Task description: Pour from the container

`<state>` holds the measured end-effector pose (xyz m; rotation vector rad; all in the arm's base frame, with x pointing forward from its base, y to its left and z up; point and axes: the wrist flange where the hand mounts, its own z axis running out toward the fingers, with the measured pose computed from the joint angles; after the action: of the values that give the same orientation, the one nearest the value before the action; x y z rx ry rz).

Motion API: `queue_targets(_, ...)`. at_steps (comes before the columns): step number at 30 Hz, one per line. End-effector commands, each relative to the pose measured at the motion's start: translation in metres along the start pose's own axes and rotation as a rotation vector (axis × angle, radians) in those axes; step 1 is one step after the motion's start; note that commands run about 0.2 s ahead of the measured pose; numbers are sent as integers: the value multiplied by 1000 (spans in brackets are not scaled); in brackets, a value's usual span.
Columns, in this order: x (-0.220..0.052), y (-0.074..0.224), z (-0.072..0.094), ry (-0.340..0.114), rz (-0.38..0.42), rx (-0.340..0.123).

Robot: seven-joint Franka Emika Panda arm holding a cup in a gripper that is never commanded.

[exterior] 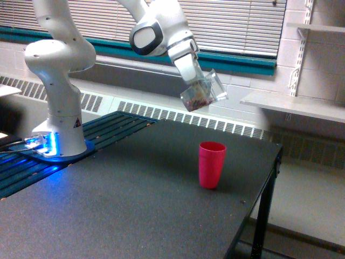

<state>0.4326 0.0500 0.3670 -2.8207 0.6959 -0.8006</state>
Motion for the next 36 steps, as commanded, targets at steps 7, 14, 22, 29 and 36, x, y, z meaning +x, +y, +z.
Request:
queue_targets(7, -13, 9, 19, -19, 58, -28)
queue_targets(14, -19, 11, 27, -30, 50, -43)
queue_targets(22, -28, 17, 37, -50, 47, -64)
queue_targets(29, -31, 22, 44, -56, 47, -84)
queue_targets(36, -32, 30, 50, -60, 46, -113)
